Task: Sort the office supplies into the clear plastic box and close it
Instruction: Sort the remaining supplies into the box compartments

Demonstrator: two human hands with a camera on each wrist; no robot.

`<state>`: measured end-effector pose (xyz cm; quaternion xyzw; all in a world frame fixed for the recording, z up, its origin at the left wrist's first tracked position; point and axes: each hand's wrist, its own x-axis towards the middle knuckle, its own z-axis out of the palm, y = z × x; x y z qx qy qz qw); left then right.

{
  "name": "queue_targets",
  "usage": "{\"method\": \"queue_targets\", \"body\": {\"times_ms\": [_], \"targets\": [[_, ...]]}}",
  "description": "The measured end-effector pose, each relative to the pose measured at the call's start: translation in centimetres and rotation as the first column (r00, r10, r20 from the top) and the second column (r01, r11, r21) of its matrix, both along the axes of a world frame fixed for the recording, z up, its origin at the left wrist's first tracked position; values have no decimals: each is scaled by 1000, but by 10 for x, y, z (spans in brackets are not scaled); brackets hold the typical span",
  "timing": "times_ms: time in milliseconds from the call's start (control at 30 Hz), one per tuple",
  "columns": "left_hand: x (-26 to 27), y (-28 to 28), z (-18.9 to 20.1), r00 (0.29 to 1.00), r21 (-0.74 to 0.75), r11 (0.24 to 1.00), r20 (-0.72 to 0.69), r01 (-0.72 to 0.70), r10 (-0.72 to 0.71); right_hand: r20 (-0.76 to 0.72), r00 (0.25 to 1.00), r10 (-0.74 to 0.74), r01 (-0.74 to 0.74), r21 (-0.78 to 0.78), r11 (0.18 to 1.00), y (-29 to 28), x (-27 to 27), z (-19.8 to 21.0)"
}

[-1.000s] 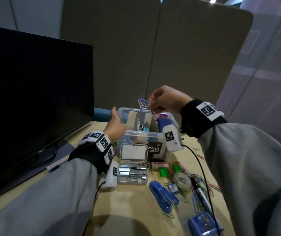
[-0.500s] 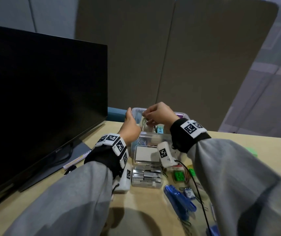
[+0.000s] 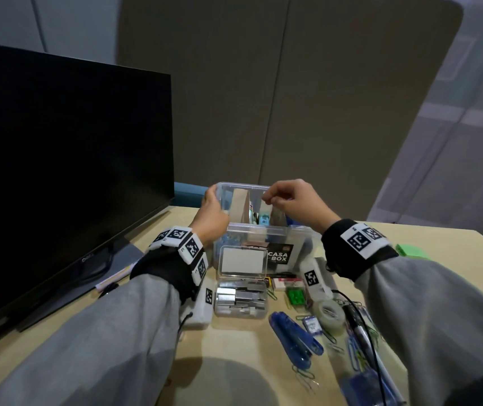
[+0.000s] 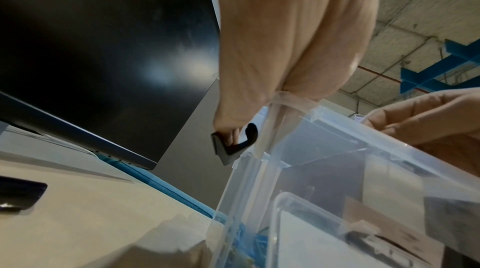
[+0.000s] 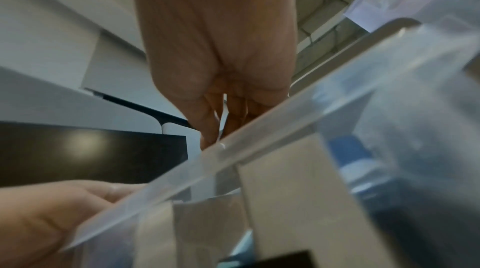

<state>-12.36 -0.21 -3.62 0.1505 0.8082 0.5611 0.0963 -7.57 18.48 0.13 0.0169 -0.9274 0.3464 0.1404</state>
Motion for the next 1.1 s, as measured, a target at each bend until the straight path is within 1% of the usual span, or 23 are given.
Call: {"method": "queue_targets", "body": {"times_ms": [100,200,267,333,400,433,467,500,600,667,767,900,1100], "targets": [[0,0,0,1000,14,1000,7,2,-2,40,999,6,-12,153,988,1,4,-2],[0,-1,0,1000,18,1000,10,-3,3,66,997,47,-66,322,945,-5,4,-4],[0,0,-1,1000,15,1000,5,-6,6,83,994,70,-97,398,912,-6,4,-4],[0,0,-1,1000,4,1000,-5,-9,9,59,998,19,-46,480,876,-3,4,-4],[-1,1,-2,1000,-5,1000,-9,-11,11,60,992,-112,57,575,816,8,4,-5],[-1,1,-2,1000,-11,1000,-11,-14,14,82,983,-166,83,607,790,15,5,-6],[0,2,-2,1000,-23,1000,-18,-19,18,110,975,-193,86,614,784,23,7,-8],[0,4,-1,999,-35,999,-25,-23,22,142,971,-195,72,601,796,31,10,-9],[1,8,0,999,-59,998,-41,-20,18,199,971,-135,6,544,839,47,22,-13],[1,13,1,998,-74,997,-56,-10,6,238,963,-129,-7,498,867,54,31,-15],[2,24,3,997,-110,994,-74,8,-16,270,951,-148,21,421,907,65,43,-18],[5,47,4,991,-204,978,-116,46,-71,291,940,-176,82,309,948,79,58,-18],[8,84,-2,970,-298,950,-191,88,-150,270,923,-275,192,298,935,108,65,-21]]}}
